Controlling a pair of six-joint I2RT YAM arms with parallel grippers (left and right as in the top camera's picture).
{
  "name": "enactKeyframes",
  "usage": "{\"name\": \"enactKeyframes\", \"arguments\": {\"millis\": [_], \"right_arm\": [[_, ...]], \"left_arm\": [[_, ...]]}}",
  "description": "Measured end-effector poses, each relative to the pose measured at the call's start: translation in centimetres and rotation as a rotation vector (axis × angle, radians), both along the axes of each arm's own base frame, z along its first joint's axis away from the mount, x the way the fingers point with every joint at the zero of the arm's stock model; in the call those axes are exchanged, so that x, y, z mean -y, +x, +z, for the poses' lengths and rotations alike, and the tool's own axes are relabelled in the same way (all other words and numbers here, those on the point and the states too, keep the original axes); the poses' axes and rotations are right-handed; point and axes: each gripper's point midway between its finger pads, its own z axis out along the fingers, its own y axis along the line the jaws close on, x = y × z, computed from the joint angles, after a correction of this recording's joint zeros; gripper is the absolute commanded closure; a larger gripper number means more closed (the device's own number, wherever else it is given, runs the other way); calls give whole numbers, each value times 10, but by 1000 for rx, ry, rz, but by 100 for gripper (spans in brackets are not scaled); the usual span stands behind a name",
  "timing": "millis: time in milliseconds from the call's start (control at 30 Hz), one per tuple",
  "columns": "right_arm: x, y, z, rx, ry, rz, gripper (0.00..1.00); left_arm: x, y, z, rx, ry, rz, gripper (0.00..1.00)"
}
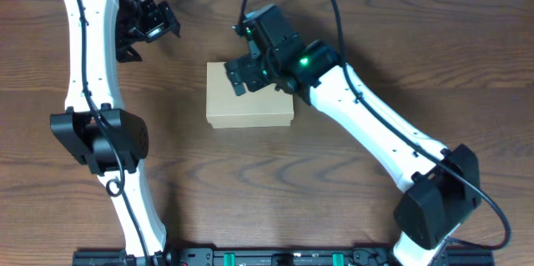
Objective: Pack container
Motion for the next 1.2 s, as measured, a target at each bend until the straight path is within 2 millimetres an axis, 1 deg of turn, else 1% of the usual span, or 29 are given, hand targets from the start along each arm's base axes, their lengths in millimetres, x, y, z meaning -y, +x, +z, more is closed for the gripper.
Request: {"name": "enactKeyframes", "arguments": {"millis": [100,167,233,333,400,467,533,600,733,833,933,1033,1133,1200], "right_arm": [[11,2,0,-9,-16,-9,1],[20,1,7,10,-38,17,0],[29,-5,18,30,-65,54,1],[47,-20,43,65,-90,104,1],[60,-28,64,108,-83,126,1],[74,-37,81,152,-64,140,1],[91,-48,88,185,-48,141,1],[106,-60,88,205,-32,137,1],[139,-94,76,244,-1,116,1],[159,-122,71,283,22,99,1],[176,-148,75,351,51,81,1],[187,-168,81,424,78,68,1],[192,-180,82,452,91,68,1],[194,-186,78,438,86,69,1]], "left_arm": [[6,2,4,14,-34,-9,4],[13,2,6,20,-74,-25,5],[17,2,7,28,-94,-47,5],[19,2,10,41,-94,-79,5],[21,0,15,58,-89,-102,5],[26,-3,26,89,-80,-129,5],[33,-7,41,127,-71,-160,5],[42,-14,58,171,-53,-191,5],[64,-30,92,262,-22,-270,5],[77,-39,105,298,-14,-309,5],[85,-46,111,310,-16,-332,5],[85,-58,111,294,-12,-337,5],[79,-81,107,258,5,-332,5],[75,-105,103,232,12,-330,5]]}}
